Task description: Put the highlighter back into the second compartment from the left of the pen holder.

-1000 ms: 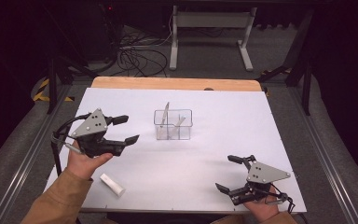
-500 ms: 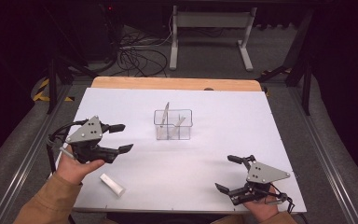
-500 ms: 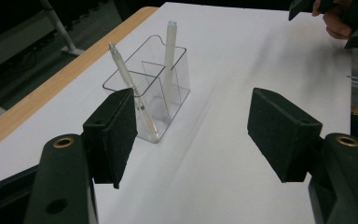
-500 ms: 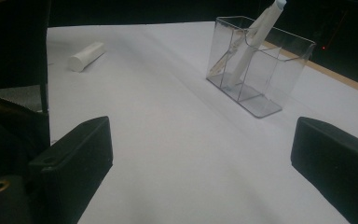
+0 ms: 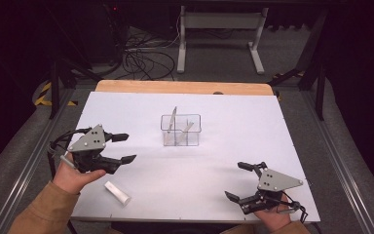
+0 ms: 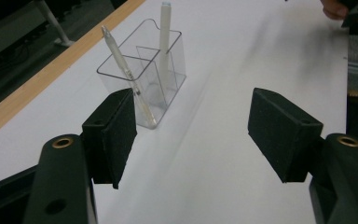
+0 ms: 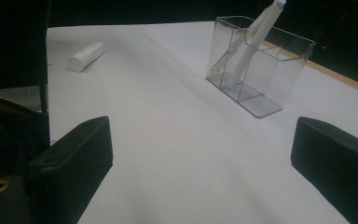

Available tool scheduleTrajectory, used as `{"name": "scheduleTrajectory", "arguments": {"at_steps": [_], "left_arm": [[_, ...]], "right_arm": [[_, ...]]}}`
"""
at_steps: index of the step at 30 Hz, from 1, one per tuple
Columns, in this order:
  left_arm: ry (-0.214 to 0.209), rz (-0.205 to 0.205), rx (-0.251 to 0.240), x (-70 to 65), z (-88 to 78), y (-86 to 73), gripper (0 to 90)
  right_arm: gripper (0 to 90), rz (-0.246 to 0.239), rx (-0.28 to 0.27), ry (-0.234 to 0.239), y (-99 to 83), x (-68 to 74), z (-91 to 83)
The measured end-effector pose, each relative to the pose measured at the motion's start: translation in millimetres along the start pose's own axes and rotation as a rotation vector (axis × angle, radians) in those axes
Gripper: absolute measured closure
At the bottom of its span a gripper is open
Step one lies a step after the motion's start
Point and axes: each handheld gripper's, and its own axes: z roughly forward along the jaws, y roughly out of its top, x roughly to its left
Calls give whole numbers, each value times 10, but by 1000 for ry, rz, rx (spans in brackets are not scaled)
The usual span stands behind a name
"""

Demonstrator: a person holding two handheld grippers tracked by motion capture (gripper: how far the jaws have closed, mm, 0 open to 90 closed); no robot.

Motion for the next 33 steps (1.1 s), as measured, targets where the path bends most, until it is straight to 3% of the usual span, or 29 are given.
{"name": "scheduleTrajectory", "arguments": {"at_steps": [10, 19, 27, 33], "left_arm": [[-63, 110, 157, -63, 8, -74, 355], [-114, 122, 232, -43, -6, -176, 377], [-203, 135, 279, -14, -3, -252, 386], [-243, 140, 318, 8, 11, -302, 389]], "right_arm": [[61, -3, 2, 3, -3, -2, 7], [61, -5, 2, 3, -4, -3, 8], [61, -3, 4, 5, -1, 3, 13], [61, -4, 5, 6, -4, 1, 14]]}}
